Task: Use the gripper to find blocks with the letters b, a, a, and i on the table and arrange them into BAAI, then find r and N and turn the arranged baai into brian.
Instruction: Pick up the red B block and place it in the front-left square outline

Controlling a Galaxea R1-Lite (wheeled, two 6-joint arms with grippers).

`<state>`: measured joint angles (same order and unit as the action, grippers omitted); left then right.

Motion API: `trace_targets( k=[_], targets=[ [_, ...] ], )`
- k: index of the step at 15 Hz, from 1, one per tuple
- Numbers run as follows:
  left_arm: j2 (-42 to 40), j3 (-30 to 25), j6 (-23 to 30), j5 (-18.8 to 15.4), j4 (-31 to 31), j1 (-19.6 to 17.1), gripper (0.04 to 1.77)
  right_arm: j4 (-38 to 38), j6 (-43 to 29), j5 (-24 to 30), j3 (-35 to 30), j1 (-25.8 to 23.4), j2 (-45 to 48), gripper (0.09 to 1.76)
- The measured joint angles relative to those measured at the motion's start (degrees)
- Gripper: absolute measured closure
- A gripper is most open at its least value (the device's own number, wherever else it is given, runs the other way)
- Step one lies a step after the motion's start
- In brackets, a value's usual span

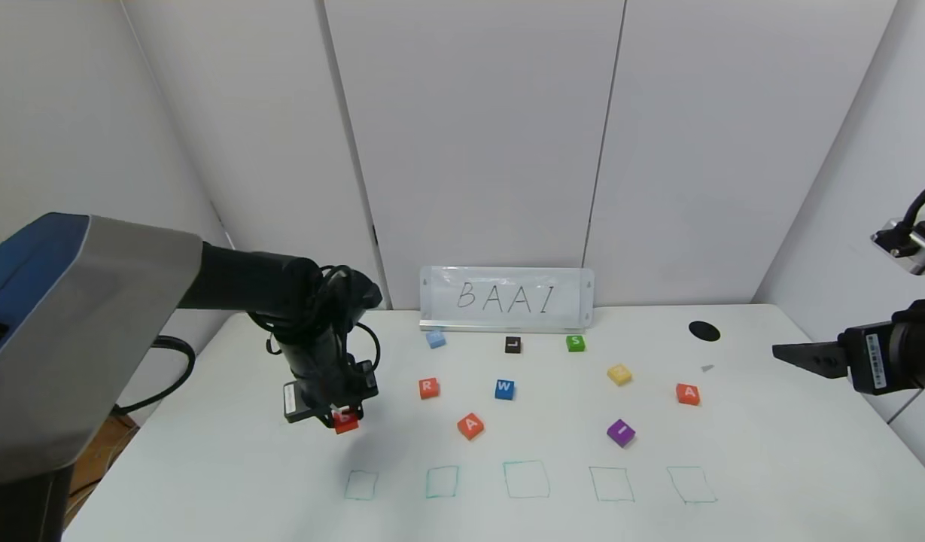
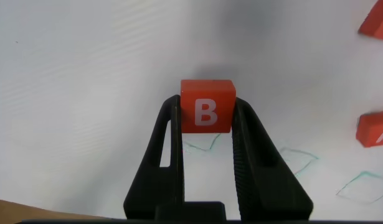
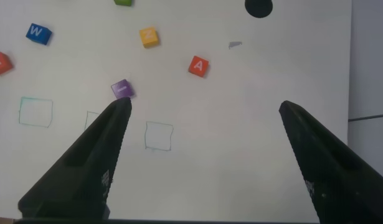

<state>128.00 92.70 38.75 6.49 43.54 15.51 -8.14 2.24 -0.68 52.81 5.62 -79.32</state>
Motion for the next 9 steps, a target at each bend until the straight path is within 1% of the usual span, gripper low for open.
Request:
trace_targets(
  k=[2,4,6,9],
  targets=[
    [-2.8,-5.0,-4.3,-0.3,-4.4,1.8,1.3,0.0,0.0,-0.2,-0.2,0.3,0.1,0.14],
    [-4.7,-8.5,-7.7,-0.3,-8.1,3.4,1.3,0.0,0.0,-0.2,-0.2,0.4,0.3,0.14],
    [-5.6,-11.4,-10.4,-0.3,-11.2,4.1,1.3,0.0,0.0,-0.2,-0.2,0.4,0.4,0.14],
    [-6.4,-16.8,-15.9,-0.3,-16.4,4.5,1.3,0.1,0.0,-0.2,-0.3,0.4,0.4,0.14]
  ],
)
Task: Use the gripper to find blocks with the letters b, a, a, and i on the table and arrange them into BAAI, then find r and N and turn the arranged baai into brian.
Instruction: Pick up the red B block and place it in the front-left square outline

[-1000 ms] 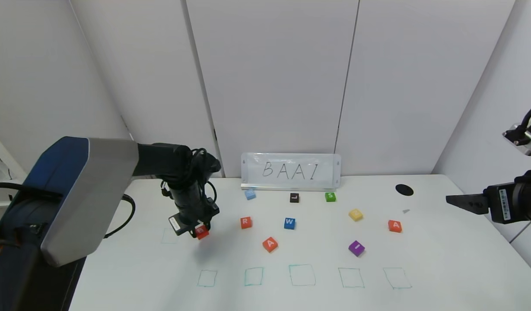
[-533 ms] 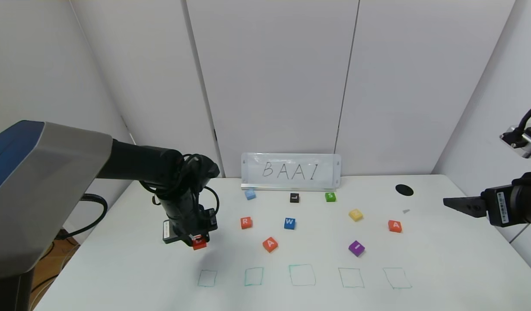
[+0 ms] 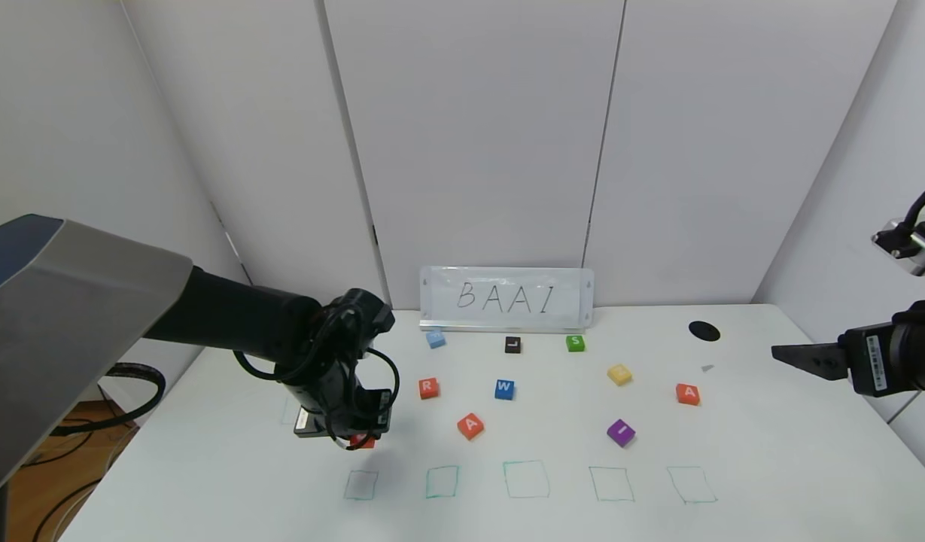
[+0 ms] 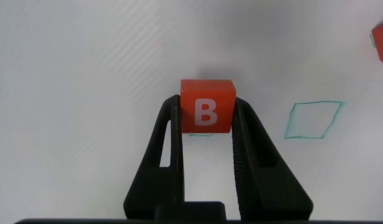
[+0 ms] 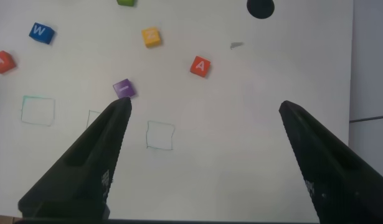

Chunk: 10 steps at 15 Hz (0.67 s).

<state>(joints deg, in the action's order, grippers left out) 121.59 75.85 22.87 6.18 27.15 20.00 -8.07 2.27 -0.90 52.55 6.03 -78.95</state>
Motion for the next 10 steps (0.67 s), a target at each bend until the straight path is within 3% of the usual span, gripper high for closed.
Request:
trace_targets(
  k=[5,10],
  targets=[
    [-1.8,-8.4,-5.7,-0.1,-6.4,0.0,1.3,0.0,0.0,-0.1,-0.2,0.2,-0.1,0.14],
    [-2.2,-10.8,-5.4,-3.1,-7.4,0.0,1.3,0.1,0.0,-0.2,-0.5,0.7,-0.1,0.14]
  ],
)
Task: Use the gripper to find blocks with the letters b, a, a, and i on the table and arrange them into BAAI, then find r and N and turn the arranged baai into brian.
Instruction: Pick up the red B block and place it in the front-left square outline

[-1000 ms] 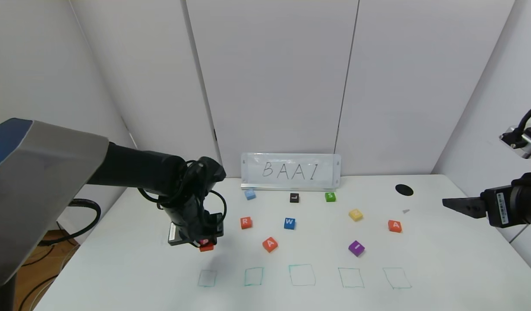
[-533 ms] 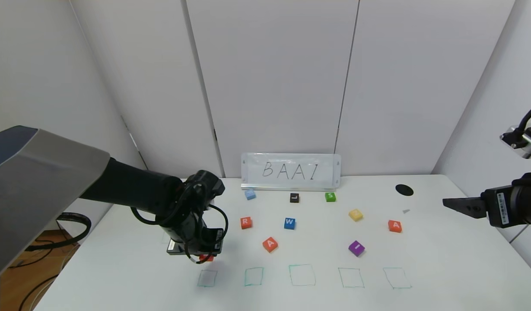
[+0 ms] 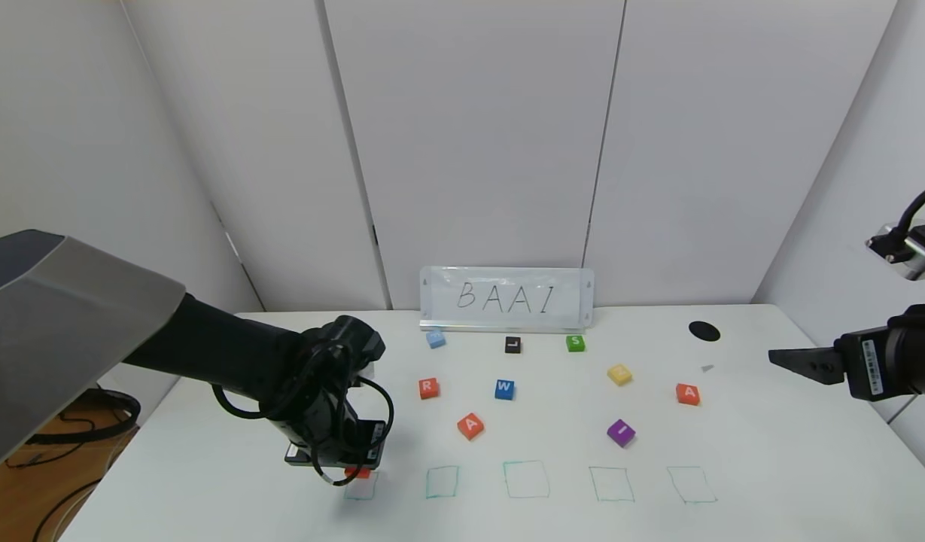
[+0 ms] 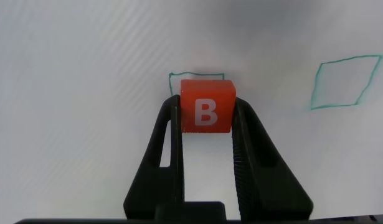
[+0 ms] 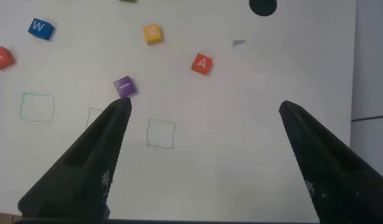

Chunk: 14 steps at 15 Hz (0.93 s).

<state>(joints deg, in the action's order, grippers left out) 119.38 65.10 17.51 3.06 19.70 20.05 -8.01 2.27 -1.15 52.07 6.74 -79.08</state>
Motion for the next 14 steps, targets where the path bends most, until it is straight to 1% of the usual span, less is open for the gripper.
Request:
trace_targets(
  k=[5,9,14],
  targets=[
    [1.3,-0.6,0.3,0.2,-0.1,-0.1,1.3,0.0,0.0,0.0,0.0,0.1,-0.1,0.14],
    [2.0,-1.4,0.3,0.0,-1.9,-0.2,1.3,0.0,0.0,0.0,-0.2,0.4,-0.2,0.14],
    [2.7,-2.0,0.5,0.1,-2.1,-0.1,1.3,0.1,0.0,-0.1,-0.3,0.5,-0.3,0.14]
  ],
)
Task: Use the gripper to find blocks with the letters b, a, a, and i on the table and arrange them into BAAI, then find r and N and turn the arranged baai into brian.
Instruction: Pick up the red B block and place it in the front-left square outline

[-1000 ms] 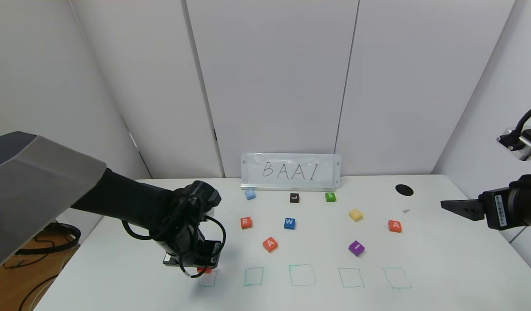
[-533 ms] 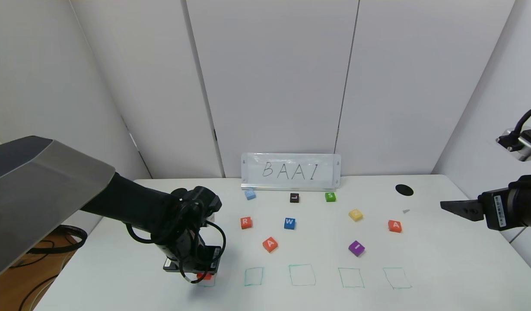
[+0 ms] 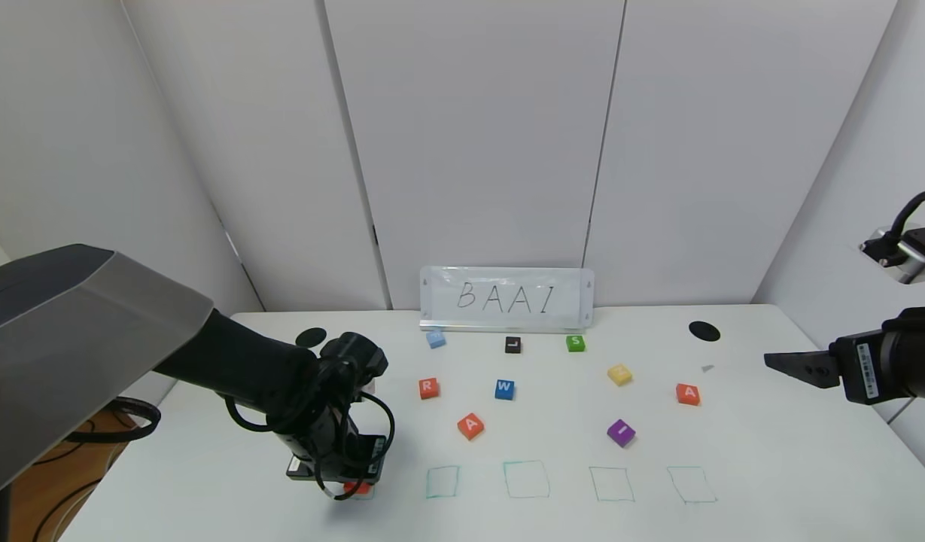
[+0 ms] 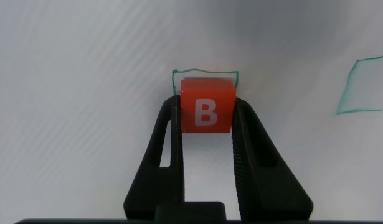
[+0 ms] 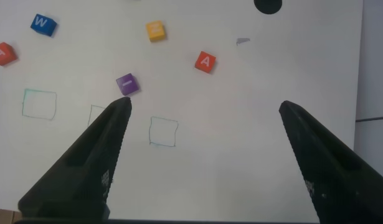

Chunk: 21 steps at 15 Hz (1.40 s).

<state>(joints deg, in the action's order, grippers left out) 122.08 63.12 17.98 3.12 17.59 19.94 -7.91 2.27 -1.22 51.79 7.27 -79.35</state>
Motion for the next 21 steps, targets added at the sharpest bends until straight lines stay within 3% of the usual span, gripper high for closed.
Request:
trace_targets(
  k=[19,21],
  targets=[
    [0.8,-1.4,0.4,0.2,-2.5,0.3,1.3,0.0,0.0,0.0,0.0,0.0,-0.1,0.14],
    [0.8,-1.4,0.4,0.2,-2.4,0.5,1.01,0.0,0.0,0.0,0.0,0.0,-0.1,0.14]
  ],
)
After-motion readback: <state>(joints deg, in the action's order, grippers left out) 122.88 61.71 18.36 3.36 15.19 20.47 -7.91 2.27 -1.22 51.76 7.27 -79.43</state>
